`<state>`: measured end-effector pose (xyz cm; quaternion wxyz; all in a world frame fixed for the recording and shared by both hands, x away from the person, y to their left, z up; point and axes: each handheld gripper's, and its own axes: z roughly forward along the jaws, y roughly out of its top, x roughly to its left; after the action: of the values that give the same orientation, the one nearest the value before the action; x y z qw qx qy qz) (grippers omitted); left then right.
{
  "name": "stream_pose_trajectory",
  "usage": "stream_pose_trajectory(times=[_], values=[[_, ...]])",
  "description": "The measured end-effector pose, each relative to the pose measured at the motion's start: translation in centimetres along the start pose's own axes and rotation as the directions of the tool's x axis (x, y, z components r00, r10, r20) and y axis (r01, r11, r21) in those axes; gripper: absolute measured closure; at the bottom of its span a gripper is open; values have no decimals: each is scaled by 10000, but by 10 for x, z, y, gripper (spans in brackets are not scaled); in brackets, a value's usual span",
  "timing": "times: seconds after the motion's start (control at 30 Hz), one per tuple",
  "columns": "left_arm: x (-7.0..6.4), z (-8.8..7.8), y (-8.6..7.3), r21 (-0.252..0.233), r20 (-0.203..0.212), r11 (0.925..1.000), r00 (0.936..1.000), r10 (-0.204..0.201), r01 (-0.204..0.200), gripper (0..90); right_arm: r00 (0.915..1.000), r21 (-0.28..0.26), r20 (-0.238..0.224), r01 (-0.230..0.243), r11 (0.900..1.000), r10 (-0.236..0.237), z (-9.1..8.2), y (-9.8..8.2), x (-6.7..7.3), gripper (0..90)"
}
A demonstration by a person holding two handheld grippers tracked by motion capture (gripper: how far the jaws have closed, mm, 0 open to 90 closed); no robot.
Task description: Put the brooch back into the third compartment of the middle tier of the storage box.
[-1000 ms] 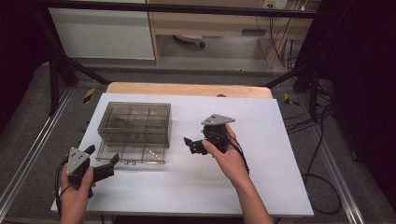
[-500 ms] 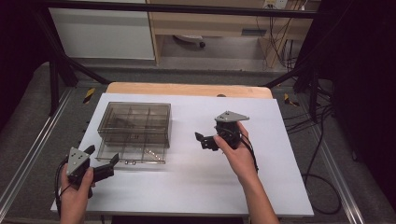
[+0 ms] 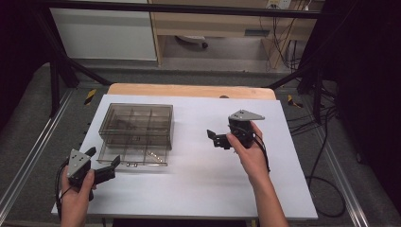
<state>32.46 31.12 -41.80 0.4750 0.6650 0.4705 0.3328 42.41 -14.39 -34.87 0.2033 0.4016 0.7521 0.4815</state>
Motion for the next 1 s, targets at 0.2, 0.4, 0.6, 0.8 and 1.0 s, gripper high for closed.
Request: stream_pose_trajectory(times=[0.2, 0.4, 0.6, 0.8, 1.0], values=[[0, 0, 0, 12, -12, 10000, 10000, -36, 36, 56, 9998, -120, 124, -138, 9998, 139, -7, 1, -8, 44], [0, 1, -1, 29, -5, 10000, 10000, -40, 40, 56, 9993, -170, 228, -293, 9994, 297, -14, 0, -16, 41], [0, 2, -1, 84, -23, 10000, 10000, -54, 54, 56, 9984, -149, 281, -479, 9987, 483, -17, -2, -23, 39], [1, 1, -1, 63, -56, 10000, 10000, -61, 61, 56, 9982, -192, 253, -537, 9984, 542, -21, -4, -28, 39], [1, 1, -2, 82, -40, 9999, 9999, -95, 95, 56, 9972, -88, 415, -615, 9981, 618, -26, -9, -34, 45]])
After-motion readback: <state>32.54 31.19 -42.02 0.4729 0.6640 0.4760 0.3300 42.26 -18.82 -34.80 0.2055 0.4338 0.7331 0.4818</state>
